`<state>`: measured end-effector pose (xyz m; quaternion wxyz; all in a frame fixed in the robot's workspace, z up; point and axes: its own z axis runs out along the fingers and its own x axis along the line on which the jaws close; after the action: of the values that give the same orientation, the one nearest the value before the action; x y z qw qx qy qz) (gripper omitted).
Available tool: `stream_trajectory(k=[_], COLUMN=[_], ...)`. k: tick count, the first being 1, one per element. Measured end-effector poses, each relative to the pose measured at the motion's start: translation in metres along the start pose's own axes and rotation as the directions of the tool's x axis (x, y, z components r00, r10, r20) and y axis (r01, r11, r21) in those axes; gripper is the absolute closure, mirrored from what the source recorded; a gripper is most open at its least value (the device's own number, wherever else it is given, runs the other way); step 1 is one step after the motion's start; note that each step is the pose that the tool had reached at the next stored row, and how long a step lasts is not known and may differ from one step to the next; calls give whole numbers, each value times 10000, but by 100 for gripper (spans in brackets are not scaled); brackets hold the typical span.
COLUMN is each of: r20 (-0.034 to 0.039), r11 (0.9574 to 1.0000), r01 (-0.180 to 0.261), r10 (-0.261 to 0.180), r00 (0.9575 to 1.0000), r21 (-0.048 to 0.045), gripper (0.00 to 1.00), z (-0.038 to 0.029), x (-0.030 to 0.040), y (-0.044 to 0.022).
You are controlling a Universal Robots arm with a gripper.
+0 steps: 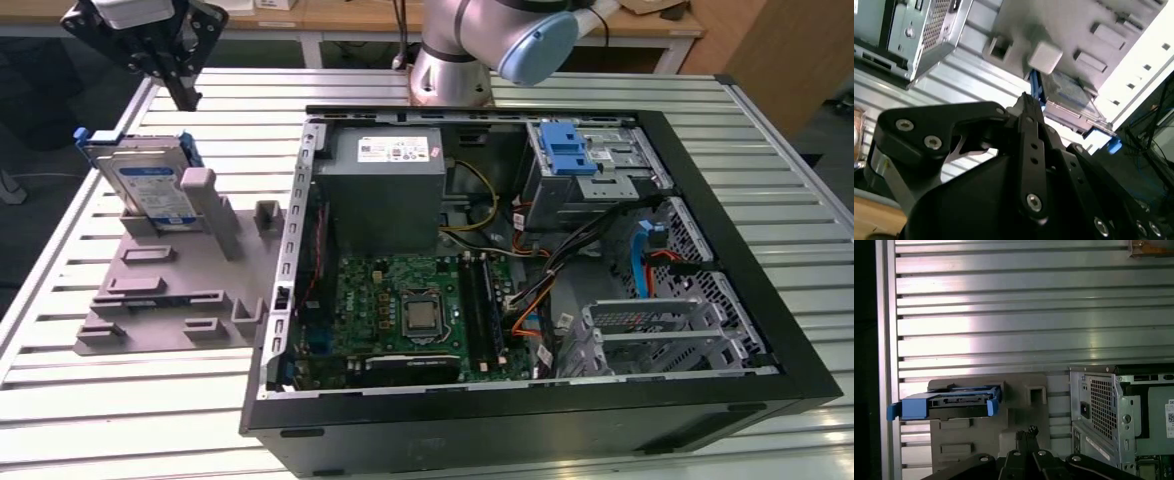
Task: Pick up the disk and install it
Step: 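Reach for the disk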
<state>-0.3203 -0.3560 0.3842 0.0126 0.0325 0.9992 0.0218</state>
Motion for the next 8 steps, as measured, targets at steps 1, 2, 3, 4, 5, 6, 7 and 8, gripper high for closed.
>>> stream_trajectory(k=[1, 2, 3, 4, 5, 6, 7, 8], r20=[0, 1, 0, -2, -2, -3, -3, -2], r11=[10000, 10000, 10000, 10000, 10000, 10000, 10000, 10000], r01=[1, 1, 1, 1, 1, 1, 1, 1], r10=[-1, -1, -1, -1, -1, -1, -1, -1], r00=[10000, 10000, 10000, 10000, 10000, 10000, 10000, 10000], r21=[-1, 0, -1, 1, 1, 1, 1, 1], gripper=[89, 89, 89, 89, 89, 89, 89, 89], z=[1, 1, 0, -1, -1, -1, -1, -1], x=[1, 1, 1, 1, 1, 2, 3, 3], y=[-1, -1, -1, -1, -1, -1, -1, -1])
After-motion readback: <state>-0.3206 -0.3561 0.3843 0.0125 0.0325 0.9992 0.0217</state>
